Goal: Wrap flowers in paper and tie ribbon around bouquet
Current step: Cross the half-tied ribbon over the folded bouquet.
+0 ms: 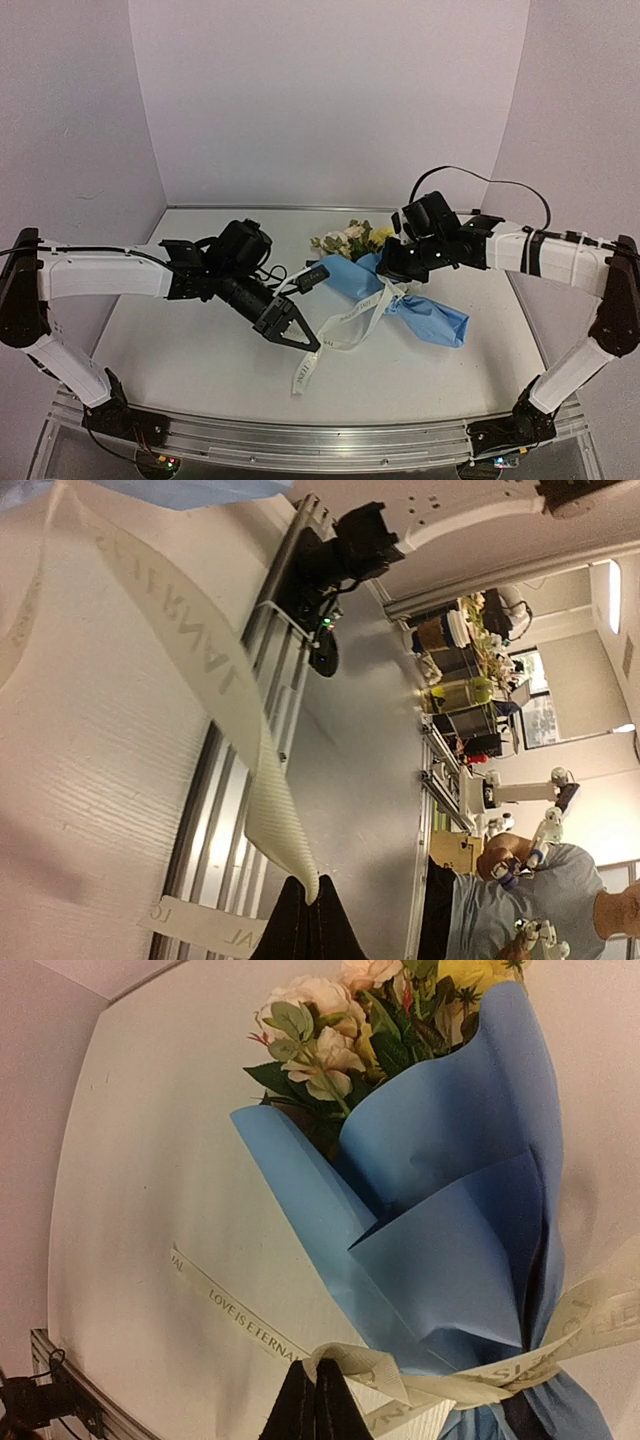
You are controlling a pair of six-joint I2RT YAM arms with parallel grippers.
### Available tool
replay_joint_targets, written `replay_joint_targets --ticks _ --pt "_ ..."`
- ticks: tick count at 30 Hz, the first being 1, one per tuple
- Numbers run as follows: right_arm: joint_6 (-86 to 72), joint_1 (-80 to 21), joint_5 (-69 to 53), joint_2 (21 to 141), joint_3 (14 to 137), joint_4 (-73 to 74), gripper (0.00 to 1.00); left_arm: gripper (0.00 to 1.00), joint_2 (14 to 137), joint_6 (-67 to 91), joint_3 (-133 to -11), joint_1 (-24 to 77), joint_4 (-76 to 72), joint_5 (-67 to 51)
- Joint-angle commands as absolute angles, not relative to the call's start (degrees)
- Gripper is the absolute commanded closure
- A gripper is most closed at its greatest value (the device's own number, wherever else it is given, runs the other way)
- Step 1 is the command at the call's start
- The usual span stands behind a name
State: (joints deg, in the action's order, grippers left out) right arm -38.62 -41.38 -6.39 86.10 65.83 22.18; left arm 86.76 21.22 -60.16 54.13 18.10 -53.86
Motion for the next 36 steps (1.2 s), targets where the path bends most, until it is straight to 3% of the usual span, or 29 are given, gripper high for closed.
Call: replay_joint_targets --ticks 1,6,14,22,29,36 --pt "-34.9 -39.8 -13.5 93.3 72.0 25.5 1.00 1.00 89.4 29.4 -62.9 58.0 3.7 -57.7" --pt "-34.5 -39.1 -9.9 94.1 69.6 25.7 1.00 1.00 93.1 37.3 -62.8 58.1 -8.4 -52.8" --pt "-33.8 -36.5 -3.1 93.7 61.8 25.5 1.00 1.00 100.2 44.6 -65.0 57.6 -12.8 -45.4" --pt "-41.3 -37.1 -2.8 91.9 49.9 16.4 1.00 1.00 99.7 45.4 -63.9 55.0 -13.1 -45.2" --pt "-57.3 -47.2 4.6 90.2 42.6 9.3 1.00 1.00 96.0 43.4 -61.4 50.2 -10.3 -47.6" --pt "-65.5 -56.7 9.7 96.1 53.7 8.6 1.00 1.00 87.0 43.1 -57.1 44.4 -6.8 -51.3"
